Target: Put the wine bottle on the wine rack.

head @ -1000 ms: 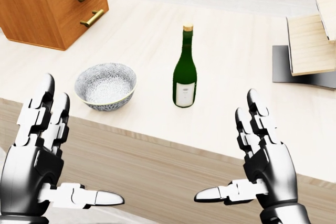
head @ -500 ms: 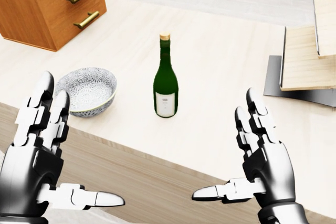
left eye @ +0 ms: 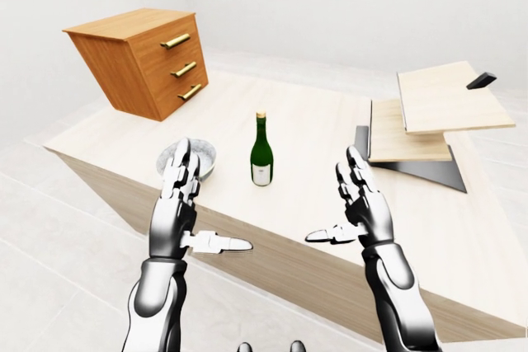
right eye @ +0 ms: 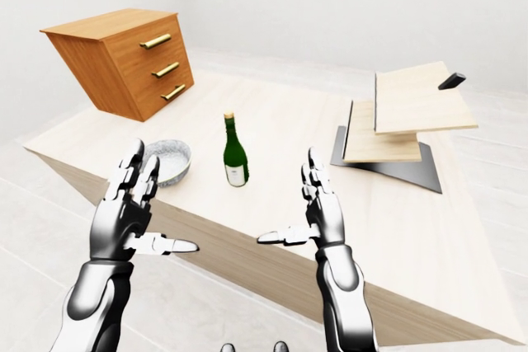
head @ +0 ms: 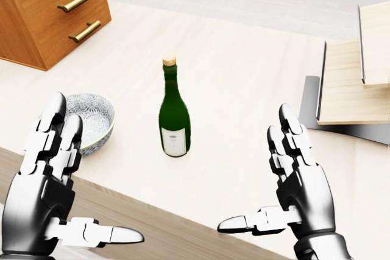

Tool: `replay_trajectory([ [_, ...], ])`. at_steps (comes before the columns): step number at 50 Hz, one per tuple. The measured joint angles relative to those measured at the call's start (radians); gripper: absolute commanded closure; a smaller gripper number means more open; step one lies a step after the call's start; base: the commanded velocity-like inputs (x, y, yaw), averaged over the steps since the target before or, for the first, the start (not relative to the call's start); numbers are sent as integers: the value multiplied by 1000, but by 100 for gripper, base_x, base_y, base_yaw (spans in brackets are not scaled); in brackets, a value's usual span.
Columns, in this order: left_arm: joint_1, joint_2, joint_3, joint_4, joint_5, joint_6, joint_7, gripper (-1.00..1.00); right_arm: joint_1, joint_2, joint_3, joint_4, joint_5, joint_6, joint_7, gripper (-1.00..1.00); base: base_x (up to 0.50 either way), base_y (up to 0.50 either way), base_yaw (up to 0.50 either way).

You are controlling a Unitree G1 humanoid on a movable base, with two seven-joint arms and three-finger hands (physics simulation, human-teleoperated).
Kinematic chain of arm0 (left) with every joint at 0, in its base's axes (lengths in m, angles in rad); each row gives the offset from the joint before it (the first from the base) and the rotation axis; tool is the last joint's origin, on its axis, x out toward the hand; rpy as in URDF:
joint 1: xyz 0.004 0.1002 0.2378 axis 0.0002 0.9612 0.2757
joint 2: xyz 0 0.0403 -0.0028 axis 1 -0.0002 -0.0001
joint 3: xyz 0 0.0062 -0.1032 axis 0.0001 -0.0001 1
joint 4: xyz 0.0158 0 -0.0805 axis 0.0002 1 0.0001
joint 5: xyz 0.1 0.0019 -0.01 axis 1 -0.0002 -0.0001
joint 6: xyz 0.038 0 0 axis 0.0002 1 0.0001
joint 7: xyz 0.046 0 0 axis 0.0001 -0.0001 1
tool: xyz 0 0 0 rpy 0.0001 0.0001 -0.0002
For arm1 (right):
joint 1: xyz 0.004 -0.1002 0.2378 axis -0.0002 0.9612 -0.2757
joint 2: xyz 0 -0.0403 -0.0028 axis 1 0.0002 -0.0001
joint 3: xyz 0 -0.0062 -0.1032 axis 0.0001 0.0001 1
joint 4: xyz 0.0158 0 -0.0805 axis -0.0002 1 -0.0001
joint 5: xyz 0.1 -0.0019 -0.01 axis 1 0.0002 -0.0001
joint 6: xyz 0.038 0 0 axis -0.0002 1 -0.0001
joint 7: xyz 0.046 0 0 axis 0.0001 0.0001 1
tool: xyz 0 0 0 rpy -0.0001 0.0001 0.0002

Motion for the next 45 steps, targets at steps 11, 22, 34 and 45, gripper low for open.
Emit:
replay_trajectory([
  [11, 8, 0, 3, 6, -2, 0, -4, -100, -7, 1, 9, 5, 0, 0, 1, -100, 40, 17, 0],
  [22, 14, 0, 7, 4, -5, 0, -9, -100, -8, 5, 12, -1, 15, 0, -3, -100, 0, 0, 0],
  [34, 17, -2, 5, -7, -3, 0, -10, -100, -6, 3, 13, 2, 23, 0, -4, -100, 23, -9, 0],
  [45, 18, 0, 0, -19, 3, 0, -11, -100, -4, 2, 18, -1, 18, 0, -7, -100, 0, 0, 0],
])
